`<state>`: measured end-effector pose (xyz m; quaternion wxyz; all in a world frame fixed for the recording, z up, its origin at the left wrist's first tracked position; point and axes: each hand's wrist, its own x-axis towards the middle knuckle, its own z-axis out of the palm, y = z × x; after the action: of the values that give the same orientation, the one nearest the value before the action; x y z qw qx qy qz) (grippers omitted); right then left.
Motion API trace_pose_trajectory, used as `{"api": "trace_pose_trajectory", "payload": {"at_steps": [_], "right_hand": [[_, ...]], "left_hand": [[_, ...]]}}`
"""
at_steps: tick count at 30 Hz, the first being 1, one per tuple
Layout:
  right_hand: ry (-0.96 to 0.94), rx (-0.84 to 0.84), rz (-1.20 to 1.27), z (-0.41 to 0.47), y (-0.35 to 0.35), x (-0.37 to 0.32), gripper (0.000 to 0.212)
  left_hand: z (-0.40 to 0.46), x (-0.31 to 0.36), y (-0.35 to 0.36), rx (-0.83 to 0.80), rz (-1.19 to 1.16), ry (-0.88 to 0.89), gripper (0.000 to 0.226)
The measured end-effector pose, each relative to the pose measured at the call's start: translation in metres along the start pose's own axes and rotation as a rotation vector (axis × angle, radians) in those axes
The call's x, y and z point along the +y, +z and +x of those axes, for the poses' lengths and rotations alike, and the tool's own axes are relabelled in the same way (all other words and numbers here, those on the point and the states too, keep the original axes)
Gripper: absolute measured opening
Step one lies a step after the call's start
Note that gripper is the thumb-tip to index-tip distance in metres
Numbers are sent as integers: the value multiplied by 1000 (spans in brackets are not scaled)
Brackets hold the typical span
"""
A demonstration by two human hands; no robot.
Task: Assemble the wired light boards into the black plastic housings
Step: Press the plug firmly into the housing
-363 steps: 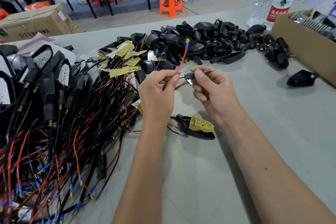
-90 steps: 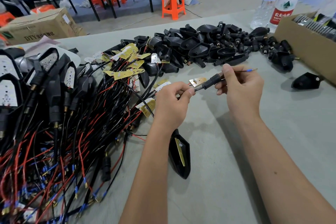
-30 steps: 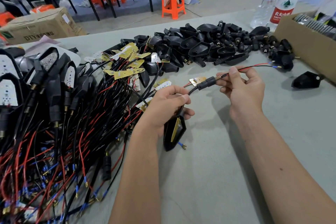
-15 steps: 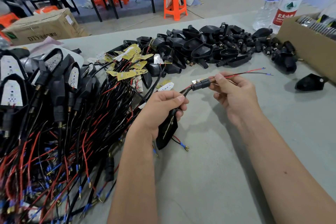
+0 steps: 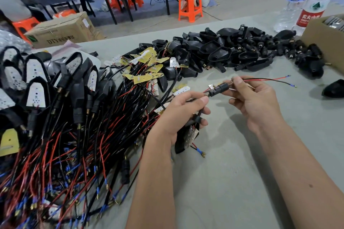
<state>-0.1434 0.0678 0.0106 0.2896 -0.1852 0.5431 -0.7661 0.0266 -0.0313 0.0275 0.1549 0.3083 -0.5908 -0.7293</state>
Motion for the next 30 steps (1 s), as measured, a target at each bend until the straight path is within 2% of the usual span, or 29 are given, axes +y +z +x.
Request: {"api": "trace_pose_trajectory", "payload": {"at_steps": [3, 8, 14, 19, 23, 30], "right_hand": [[-24, -16, -27, 0, 0, 2, 4], [-61, -15, -49, 1, 1, 4, 6], [-153, -11, -169, 3, 0, 7, 3], [-180, -123, -260, 1, 0, 6, 6], [-139, -82, -193, 1, 1, 10, 8], [-2, -40, 27, 7, -4, 9, 12]], "left_hand": [[1, -1, 2, -30, 31, -12, 23], [6, -4, 6, 66, 119, 55, 17], [6, -3, 10, 69, 117, 53, 17], [7, -1, 14, 72, 155, 84, 18], [7, 0, 12, 65, 157, 42, 19], [5, -1, 6, -86, 112, -45, 22]]}}
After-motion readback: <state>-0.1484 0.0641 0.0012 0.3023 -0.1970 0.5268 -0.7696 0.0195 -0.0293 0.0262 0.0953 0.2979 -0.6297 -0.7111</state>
